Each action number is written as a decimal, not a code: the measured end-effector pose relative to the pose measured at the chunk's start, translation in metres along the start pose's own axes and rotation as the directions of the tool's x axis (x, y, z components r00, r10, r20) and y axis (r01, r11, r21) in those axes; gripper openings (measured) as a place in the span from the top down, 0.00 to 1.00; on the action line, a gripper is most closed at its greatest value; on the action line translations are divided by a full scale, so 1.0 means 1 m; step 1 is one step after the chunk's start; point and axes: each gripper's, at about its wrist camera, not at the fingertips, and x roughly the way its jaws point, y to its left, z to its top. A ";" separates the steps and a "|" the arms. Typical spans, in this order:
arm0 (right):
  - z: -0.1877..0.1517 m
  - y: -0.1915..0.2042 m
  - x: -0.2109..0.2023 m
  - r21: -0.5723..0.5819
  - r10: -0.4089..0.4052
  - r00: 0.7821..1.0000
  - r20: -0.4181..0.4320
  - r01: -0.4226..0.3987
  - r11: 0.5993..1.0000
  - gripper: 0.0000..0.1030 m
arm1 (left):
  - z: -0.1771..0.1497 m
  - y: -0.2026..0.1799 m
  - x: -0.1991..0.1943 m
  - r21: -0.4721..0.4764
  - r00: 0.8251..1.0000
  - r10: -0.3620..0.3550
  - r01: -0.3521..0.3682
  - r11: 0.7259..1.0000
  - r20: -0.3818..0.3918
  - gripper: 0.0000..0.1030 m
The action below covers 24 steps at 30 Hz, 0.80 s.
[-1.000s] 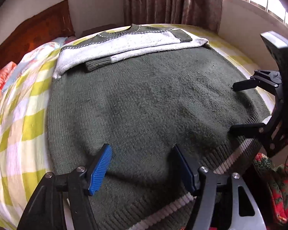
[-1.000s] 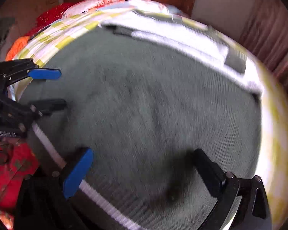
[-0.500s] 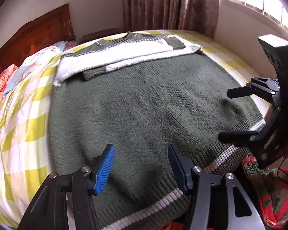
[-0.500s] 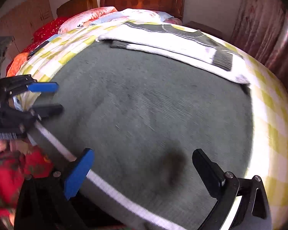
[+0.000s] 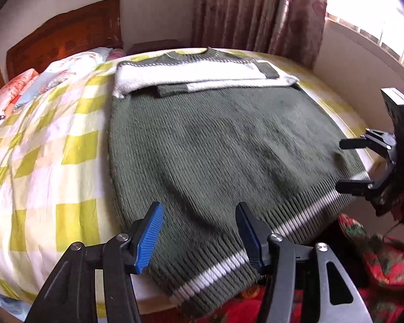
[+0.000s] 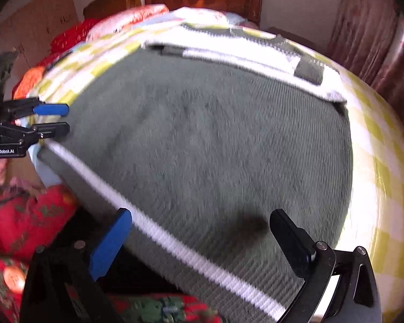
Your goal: Fold small clothes
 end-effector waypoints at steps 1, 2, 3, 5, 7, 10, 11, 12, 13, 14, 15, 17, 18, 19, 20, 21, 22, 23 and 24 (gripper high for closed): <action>0.002 -0.002 0.004 -0.002 -0.048 0.999 -0.013 0.048 0.999 0.00 | 0.002 -0.001 0.007 0.005 0.998 0.061 -0.061 0.998 -0.013 0.44; 0.000 0.000 0.011 -0.017 -0.088 0.995 -0.039 0.088 0.996 0.00 | 0.003 -0.003 0.015 0.023 0.993 0.105 -0.104 0.994 -0.044 0.44; -0.004 -0.004 0.012 -0.023 -0.086 0.995 -0.042 0.085 0.996 0.00 | -0.003 -0.004 0.023 0.050 0.988 0.130 -0.126 0.991 -0.079 0.43; -0.007 -0.017 0.012 0.033 -0.027 0.998 -0.049 0.029 0.999 0.00 | -0.016 0.001 0.017 0.056 0.993 0.112 -0.109 0.992 -0.041 0.41; -0.017 -0.027 0.002 0.042 -0.041 0.998 -0.057 0.043 0.998 0.00 | -0.026 0.013 0.009 0.035 0.996 0.076 -0.074 0.997 -0.044 0.41; -0.027 -0.033 -0.003 0.055 -0.043 0.996 -0.080 0.047 0.997 0.00 | -0.033 0.024 0.004 0.042 0.981 0.188 -0.186 0.982 -0.044 0.23; -0.032 -0.033 -0.005 0.054 -0.045 0.995 -0.087 0.049 0.997 0.00 | -0.033 0.029 0.003 0.021 0.982 0.179 -0.178 0.984 -0.053 0.23; -0.037 -0.034 -0.009 0.056 -0.044 0.994 -0.096 0.050 0.997 0.00 | -0.031 0.033 0.003 -0.010 0.984 0.161 -0.163 0.987 -0.071 0.24; -0.037 -0.035 -0.012 0.057 -0.042 0.994 -0.106 0.048 0.997 0.00 | -0.029 0.035 0.003 -0.038 0.985 0.147 -0.151 0.988 -0.087 0.26; -0.030 -0.033 -0.010 0.055 -0.043 0.994 -0.102 0.049 0.997 0.00 | -0.026 0.032 0.001 -0.044 0.985 0.148 -0.153 0.987 -0.089 0.35; -0.024 -0.032 -0.013 0.049 -0.051 0.996 -0.080 0.055 0.997 0.00 | -0.022 0.027 -0.001 -0.025 0.984 0.164 -0.166 0.986 -0.076 0.43; -0.007 -0.030 -0.018 0.040 -0.058 0.998 -0.030 0.059 0.997 0.00 | -0.007 0.011 -0.001 0.023 0.984 0.175 -0.175 0.984 -0.024 0.44; 0.003 -0.029 -0.020 0.040 -0.062 0.998 -0.007 0.063 0.997 0.00 | 0.003 0.003 0.001 0.038 0.988 0.157 -0.157 0.987 -0.005 0.44; 0.017 -0.025 -0.016 0.034 -0.058 0.998 0.017 0.058 0.998 0.00 | 0.015 -0.001 0.004 0.048 0.992 0.125 -0.125 0.991 0.008 0.44; 0.032 -0.021 -0.009 0.020 -0.038 0.999 0.036 0.037 0.999 0.00 | 0.028 -0.010 0.010 0.059 0.996 0.083 -0.084 0.995 0.018 0.44; 0.049 -0.017 0.001 0.003 -0.012 0.999 0.049 0.012 1.000 0.00 | 0.039 -0.019 0.017 0.074 0.999 0.047 -0.048 0.996 0.027 0.44; 0.060 -0.015 0.010 -0.008 0.006 0.999 0.052 -0.005 1.000 0.00 | 0.048 -0.029 0.026 0.094 0.999 0.037 -0.039 0.995 0.028 0.44; 0.070 -0.013 0.022 -0.009 0.007 0.999 0.041 -0.007 1.000 0.00 | 0.058 -0.036 0.038 0.106 0.998 0.051 -0.053 0.993 0.020 0.44; 0.080 -0.009 0.034 -0.003 -0.007 1.000 0.023 0.007 1.000 0.00 | 0.066 -0.039 0.050 0.104 0.998 0.066 -0.066 0.992 0.001 0.44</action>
